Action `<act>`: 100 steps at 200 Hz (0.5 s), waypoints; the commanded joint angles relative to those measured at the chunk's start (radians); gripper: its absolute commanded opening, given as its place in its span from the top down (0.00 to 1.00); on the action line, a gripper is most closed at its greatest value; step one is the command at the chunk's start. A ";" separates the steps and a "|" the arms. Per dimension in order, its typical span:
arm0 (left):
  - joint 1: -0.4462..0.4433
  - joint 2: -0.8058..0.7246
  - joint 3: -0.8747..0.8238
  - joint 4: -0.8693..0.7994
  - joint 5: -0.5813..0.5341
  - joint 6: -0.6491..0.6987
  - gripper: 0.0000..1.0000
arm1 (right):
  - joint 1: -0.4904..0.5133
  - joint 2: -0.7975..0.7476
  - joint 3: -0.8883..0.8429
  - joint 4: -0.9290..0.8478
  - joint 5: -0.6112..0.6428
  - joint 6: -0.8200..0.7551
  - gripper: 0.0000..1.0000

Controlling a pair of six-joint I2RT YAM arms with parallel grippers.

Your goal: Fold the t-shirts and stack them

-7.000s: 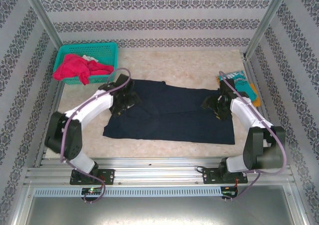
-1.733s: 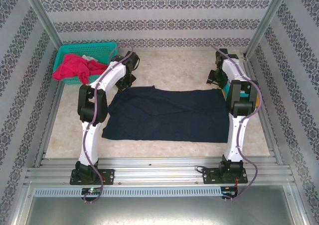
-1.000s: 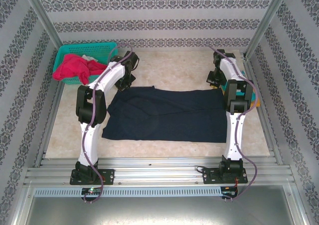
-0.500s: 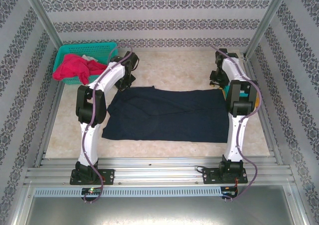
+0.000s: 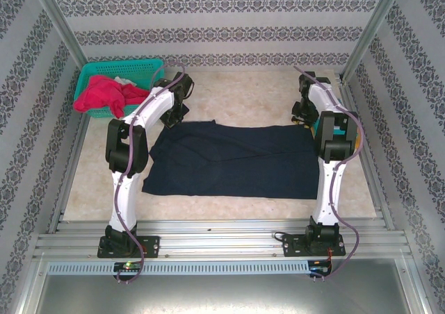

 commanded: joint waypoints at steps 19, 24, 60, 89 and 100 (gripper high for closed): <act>0.014 -0.057 -0.012 -0.006 -0.023 0.023 1.00 | 0.017 0.057 0.023 -0.005 -0.030 0.046 0.69; 0.013 -0.056 -0.014 -0.006 -0.022 0.022 1.00 | 0.017 0.060 0.023 -0.006 -0.031 0.045 0.70; 0.013 -0.058 -0.016 -0.002 -0.022 0.021 1.00 | 0.020 0.052 0.022 -0.002 -0.022 0.031 0.85; 0.014 -0.058 -0.012 0.003 -0.021 0.019 1.00 | 0.020 0.034 0.026 -0.006 -0.019 0.012 0.99; 0.014 -0.059 -0.011 0.004 -0.023 0.019 1.00 | 0.020 0.010 0.008 0.009 -0.021 0.010 1.00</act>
